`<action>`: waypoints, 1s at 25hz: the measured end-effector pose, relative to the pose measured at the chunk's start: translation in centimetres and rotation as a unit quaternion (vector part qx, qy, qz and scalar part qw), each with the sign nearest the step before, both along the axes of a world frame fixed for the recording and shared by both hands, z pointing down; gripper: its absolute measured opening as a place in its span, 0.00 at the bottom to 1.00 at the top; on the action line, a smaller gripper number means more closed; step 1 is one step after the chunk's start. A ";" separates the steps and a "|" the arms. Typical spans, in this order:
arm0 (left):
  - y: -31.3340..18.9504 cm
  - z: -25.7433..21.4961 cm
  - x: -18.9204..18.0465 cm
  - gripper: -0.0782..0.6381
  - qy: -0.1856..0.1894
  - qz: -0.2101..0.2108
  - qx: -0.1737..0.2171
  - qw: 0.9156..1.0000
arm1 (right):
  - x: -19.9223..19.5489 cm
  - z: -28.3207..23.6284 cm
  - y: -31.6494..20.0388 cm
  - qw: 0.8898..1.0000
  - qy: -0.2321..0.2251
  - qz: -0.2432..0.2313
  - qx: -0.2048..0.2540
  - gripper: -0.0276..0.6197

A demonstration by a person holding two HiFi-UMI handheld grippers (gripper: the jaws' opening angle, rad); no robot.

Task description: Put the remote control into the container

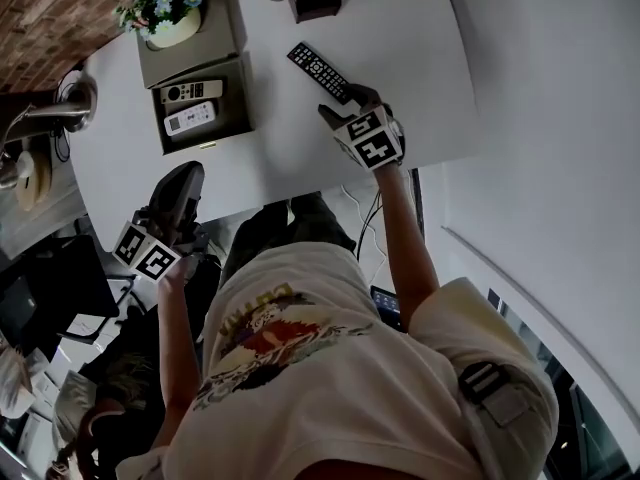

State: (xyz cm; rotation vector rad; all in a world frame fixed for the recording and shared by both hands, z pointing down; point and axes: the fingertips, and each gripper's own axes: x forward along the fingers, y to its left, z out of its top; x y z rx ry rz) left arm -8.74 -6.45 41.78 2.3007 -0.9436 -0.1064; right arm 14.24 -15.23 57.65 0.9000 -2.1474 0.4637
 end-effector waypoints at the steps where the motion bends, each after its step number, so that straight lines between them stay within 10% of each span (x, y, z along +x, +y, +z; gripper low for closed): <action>1: 0.1 0.2 0.1 0.12 -0.001 -0.003 -0.004 1.000 | 0.2 0.6 -0.1 1.000 -0.001 -0.001 -0.004 0.39; 25: 2.4 2.6 3.0 0.12 -0.020 -0.069 -0.041 0.997 | 2.4 10.4 -3.3 0.995 0.053 -0.048 -0.068 0.46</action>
